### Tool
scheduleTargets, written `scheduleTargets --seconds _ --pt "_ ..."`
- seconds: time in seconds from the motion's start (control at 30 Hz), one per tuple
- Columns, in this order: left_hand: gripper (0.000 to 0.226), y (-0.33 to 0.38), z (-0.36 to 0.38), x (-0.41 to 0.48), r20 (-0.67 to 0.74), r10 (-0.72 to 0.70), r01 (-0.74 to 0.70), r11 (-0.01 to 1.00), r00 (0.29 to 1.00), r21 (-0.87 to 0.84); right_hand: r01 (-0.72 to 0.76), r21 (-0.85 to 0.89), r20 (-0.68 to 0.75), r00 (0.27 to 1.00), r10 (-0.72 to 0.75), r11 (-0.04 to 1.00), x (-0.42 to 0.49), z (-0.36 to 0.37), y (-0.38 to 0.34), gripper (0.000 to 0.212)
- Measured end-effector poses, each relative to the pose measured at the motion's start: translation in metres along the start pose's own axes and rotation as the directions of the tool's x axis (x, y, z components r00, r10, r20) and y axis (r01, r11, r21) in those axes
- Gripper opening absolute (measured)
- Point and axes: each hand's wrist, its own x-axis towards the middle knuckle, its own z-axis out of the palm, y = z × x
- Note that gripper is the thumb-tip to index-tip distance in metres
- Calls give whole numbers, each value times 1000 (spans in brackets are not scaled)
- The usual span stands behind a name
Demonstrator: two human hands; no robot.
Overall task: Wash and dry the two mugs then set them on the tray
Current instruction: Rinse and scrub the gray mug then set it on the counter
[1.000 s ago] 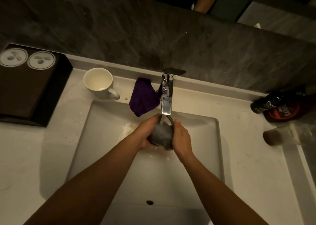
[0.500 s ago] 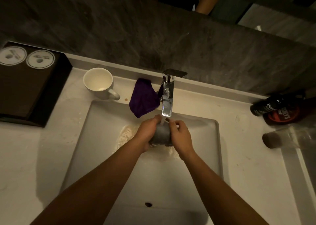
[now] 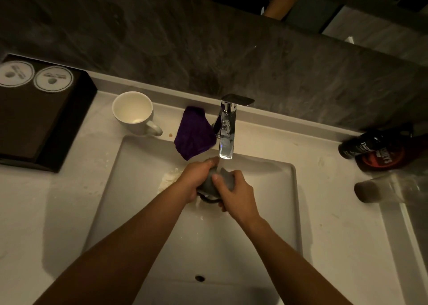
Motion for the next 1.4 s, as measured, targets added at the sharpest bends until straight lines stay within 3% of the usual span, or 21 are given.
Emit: scheduleTargets --seconds 0.07,0.13,0.23,0.27,0.3,0.33,0.4,0.43,0.47,0.53,0.6,0.7,0.8,0.87,0.93,1.0,1.07,1.2,1.3,1.4 --pt "29 1 -5 0 83 37 -41 998 996 49 -34 47 -7 999 34 998 0 -2 2 56" --pt "26 -3 -8 -1 170 117 -119 993 978 -1 -195 250 57 981 186 949 5 -6 -1 66" --pt "44 -8 -11 -1 232 259 -246 966 938 -84 -570 529 420 819 390 629 10 -18 -7 71" --pt "48 -8 -12 0 236 284 -270 959 929 -89 -632 558 495 773 396 537 9 -20 -7 69" --pt "49 -8 -12 1 236 294 -279 956 926 -94 -645 569 513 764 392 511 10 -21 -7 67" --pt "47 -8 -11 3 233 283 -269 959 930 -94 -594 559 461 803 379 579 10 -19 -6 64" --pt "31 -4 -7 3 199 199 -187 979 959 -81 -308 445 183 951 251 841 9 -13 -5 55" --pt "23 -1 -4 1 177 128 -117 991 976 -71 -159 352 66 987 145 922 8 -10 -5 51" --pt "22 1 -1 0 156 51 -42 997 986 -64 -69 282 2 997 71 957 6 -8 -4 47" --pt "28 2 5 -2 136 -21 37 993 990 -113 -75 278 -21 996 84 958 3 -8 -3 43" --pt "31 -7 11 -1 66 72 -55 969 995 -240 -271 466 114 962 247 842 4 -12 -6 51" --pt "62 -28 16 -3 -110 229 -253 888 967 -383 -593 618 463 805 371 515 2 -14 -16 73" --pt "88 -47 19 -1 -201 257 -316 875 945 -367 -678 610 577 734 357 410 0 -7 -16 80" --pt "87 -52 21 2 -225 231 -306 864 946 -399 -673 555 541 739 402 490 -2 -3 -13 79" --pt "86 -51 22 3 -242 202 -284 880 949 -380 -557 381 329 827 455 738 -1 -2 -5 77" --pt "93 -48 18 5 -226 200 -264 917 953 -299 -396 199 90 918 386 896 3 -5 -2 78" --pt "98 -43 12 4 -197 187 -227 952 962 -204 -272 193 -7 960 279 943 7 -10 -4 72" --pt "91 -36 5 0 -215 186 -182 983 959 39 -82 207 21 997 80 975 13 -21 -10 50" --pt "77 -38 1 0 -271 160 -135 985 949 109 -103 128 123 989 87 986 15 -22 -13 35" --pt "80 -43 -6 0 -282 107 -83 992 953 96 -204 149 216 962 170 967 11 -20 -12 28"
